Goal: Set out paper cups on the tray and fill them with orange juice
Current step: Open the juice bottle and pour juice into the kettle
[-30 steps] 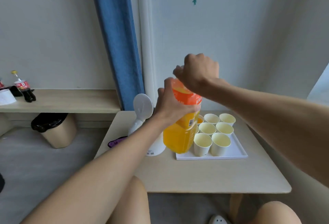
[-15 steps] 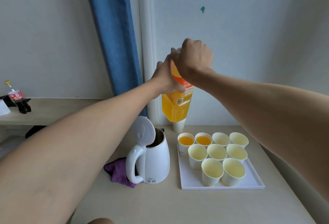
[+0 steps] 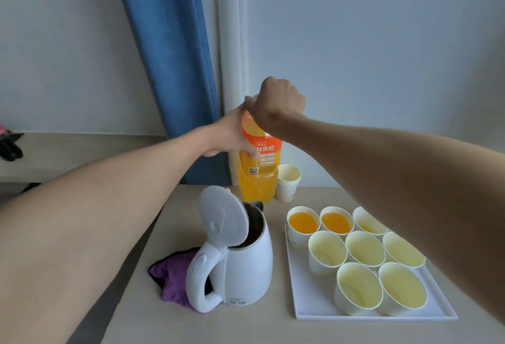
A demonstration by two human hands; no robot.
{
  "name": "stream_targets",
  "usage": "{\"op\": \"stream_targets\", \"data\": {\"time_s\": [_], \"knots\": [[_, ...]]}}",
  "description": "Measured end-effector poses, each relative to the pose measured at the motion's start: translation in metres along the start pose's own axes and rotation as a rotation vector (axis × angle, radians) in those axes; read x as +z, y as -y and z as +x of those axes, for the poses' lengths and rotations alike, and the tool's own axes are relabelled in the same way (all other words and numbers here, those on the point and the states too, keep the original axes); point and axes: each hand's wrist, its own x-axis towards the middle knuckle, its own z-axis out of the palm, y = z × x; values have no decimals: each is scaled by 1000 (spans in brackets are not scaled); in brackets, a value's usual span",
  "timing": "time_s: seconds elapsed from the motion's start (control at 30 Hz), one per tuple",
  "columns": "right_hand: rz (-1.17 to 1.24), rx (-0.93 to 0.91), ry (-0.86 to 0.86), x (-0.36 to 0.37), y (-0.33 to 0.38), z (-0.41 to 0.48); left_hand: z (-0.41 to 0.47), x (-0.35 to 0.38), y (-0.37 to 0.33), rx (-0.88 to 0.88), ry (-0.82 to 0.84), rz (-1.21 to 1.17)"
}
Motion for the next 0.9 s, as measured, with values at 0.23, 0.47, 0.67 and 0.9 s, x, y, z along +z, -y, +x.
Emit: {"op": "stream_targets", "data": {"time_s": [0.23,0.47,0.67,0.9], "knots": [[1,29,72,54,-12,2,21,18,49,-56,94,-24],[57,41,108,70,-12,9,28,13,65,-58,122,-63],[62,9,208,59,-12,0,24,15,67,-65,35,-7],[419,-31,156,13,-20,-72,-44,15,60,-173,-348,-398]]}}
